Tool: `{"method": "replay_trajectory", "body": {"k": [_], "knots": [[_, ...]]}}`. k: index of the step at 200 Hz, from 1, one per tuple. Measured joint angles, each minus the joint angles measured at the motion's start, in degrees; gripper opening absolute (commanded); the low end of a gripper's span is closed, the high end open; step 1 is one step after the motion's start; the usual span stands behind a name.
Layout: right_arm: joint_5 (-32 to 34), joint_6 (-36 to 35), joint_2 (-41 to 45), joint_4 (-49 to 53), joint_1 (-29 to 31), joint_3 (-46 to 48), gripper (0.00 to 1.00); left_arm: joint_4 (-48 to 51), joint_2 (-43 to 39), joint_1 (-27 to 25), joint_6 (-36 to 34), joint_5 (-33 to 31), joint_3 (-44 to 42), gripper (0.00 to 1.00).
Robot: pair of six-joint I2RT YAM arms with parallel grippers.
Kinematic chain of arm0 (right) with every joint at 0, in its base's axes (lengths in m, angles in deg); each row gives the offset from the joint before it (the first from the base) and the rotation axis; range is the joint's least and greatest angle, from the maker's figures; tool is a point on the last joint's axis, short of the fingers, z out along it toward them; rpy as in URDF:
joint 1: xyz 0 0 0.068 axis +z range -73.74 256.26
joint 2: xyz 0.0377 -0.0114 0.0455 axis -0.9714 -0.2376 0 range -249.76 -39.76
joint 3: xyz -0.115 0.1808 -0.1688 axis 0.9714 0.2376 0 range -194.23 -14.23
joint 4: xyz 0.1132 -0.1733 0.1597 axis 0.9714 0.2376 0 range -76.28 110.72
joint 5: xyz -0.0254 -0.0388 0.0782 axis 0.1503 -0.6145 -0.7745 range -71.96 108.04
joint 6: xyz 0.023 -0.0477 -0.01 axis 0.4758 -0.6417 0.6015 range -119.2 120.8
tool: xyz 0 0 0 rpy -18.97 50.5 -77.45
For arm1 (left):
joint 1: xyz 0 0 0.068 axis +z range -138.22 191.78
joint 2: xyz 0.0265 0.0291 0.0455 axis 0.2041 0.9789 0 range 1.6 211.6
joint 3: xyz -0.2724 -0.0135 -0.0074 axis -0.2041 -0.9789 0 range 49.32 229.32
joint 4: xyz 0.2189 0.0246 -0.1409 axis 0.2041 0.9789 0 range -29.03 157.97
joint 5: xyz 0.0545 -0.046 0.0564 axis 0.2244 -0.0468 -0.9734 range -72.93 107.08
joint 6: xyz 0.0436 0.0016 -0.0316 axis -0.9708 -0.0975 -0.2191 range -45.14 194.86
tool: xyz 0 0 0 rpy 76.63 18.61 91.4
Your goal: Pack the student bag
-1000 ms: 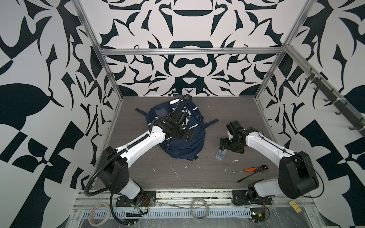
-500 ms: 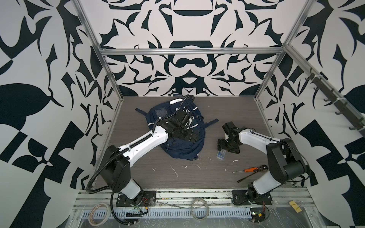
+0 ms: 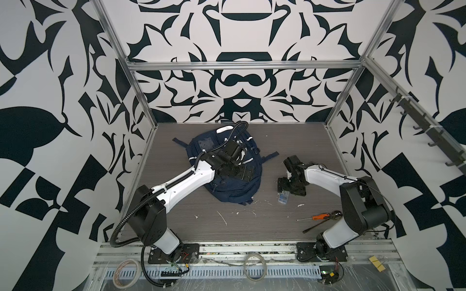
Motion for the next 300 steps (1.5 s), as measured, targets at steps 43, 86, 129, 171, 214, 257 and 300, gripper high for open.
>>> {"method": "replay_trajectory", "body": {"k": [43, 86, 129, 171, 214, 257, 300], "knots": [[-0.22, 0.09, 0.61, -0.57, -0.02, 0.52, 0.91, -0.04, 0.00, 0.00, 0.02, 0.04, 0.00, 0.99], [-0.11, 0.24, 2.43, -2.36, -0.02, 2.45, 0.85, -0.33, 0.00, 0.00, 0.04, 0.07, 0.00, 0.99], [-0.13, 0.48, 3.98, -2.45, -0.04, 4.07, 0.68, -0.90, 0.00, 0.00, 0.15, 0.07, -0.33, 0.99], [0.15, -0.20, 6.01, -0.48, -0.09, 5.55, 0.57, -1.29, -0.02, 0.00, 0.52, 0.20, -0.39, 0.99], [0.26, -2.25, 6.49, 0.79, -0.20, 5.51, 0.61, -2.08, -0.13, 0.00, 1.40, 0.39, -2.36, 0.99], [0.59, -5.20, 6.51, 3.43, -0.26, 4.22, 0.76, -2.16, -0.20, 0.00, 1.51, 0.24, -2.84, 0.99], [0.63, -6.01, 7.30, 4.39, -0.28, 4.07, 0.62, 3.34, 0.90, 2.01, -2.14, -0.63, 2.21, 0.99]]}}
